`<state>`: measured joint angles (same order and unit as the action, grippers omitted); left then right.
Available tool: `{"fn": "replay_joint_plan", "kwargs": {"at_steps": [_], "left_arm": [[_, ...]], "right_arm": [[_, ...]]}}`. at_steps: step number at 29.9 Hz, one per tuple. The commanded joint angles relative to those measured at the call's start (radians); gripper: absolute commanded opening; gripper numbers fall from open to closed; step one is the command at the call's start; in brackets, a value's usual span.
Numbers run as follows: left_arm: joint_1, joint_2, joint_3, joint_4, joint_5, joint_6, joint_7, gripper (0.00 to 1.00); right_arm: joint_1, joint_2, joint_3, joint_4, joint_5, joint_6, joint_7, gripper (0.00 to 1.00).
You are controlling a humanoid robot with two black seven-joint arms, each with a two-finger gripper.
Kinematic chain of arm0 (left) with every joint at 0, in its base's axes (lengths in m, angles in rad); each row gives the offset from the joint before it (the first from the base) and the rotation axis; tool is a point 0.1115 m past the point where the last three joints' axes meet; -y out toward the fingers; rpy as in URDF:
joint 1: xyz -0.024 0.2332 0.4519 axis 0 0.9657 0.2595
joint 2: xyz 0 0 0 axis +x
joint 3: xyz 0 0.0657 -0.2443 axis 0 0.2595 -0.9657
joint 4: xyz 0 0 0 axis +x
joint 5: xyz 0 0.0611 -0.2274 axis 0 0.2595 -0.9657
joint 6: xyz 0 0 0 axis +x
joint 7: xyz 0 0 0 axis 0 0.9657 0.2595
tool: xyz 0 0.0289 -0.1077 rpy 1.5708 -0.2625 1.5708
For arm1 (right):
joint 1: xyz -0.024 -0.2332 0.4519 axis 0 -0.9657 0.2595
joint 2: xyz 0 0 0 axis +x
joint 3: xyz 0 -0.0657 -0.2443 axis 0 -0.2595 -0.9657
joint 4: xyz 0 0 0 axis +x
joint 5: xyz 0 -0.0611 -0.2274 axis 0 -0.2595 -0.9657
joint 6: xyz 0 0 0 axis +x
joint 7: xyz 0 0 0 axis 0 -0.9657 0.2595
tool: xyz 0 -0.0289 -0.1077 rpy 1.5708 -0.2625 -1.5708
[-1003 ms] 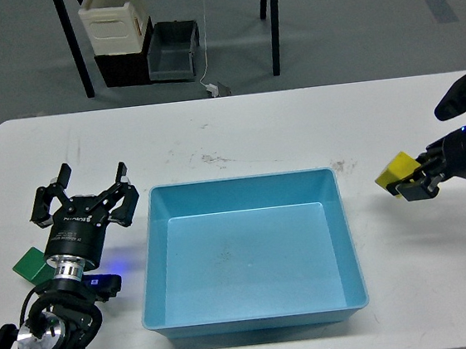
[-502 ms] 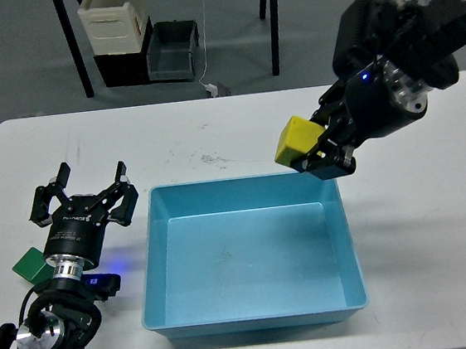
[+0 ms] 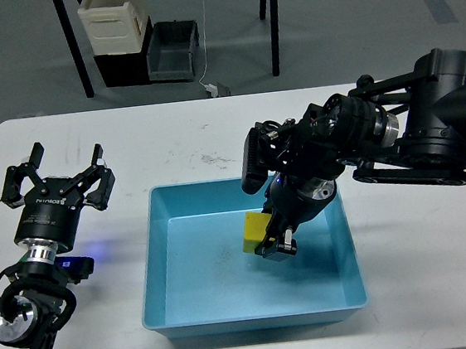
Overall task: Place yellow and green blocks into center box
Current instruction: 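Lift the yellow cube and carry it over the blue box, then open the right gripper to drop the yellow cube, then withdraw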
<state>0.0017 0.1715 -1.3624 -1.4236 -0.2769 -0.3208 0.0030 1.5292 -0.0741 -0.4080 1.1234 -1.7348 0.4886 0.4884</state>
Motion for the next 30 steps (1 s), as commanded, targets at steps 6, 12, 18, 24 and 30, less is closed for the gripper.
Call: {"fn": "replay_joint_plan", "kwargs": {"at_steps": [6, 12, 18, 24, 30], "left_arm": [[-0.049, 0.233, 0.016, 0.003, 0.025, 0.008, 0.115, 1.0], [-0.114, 0.397, -0.006, 0.006, 0.273, -0.119, 0.154, 1.0], [-0.199, 0.529, -0.047, 0.055, 0.677, -0.168, -0.042, 0.99], [-0.295, 0.634, -0.046, 0.094, 1.083, -0.168, -0.219, 0.99], [-0.339, 0.629, -0.04, 0.094, 1.263, -0.046, -0.261, 0.99]], "right_arm": [[-0.118, 0.027, 0.021, -0.073, 0.009, 0.0, 0.0, 0.96], [-0.113, -0.01, 0.047, -0.059, 0.017, 0.0, 0.0, 0.97], [-0.227, -0.096, 0.328, -0.033, 0.018, -0.185, 0.0, 0.97], [-0.388, -0.176, 0.613, 0.033, 0.021, -0.338, 0.0, 0.98], [-0.711, -0.177, 1.029, 0.195, 0.052, -0.409, -0.078, 1.0]]}}
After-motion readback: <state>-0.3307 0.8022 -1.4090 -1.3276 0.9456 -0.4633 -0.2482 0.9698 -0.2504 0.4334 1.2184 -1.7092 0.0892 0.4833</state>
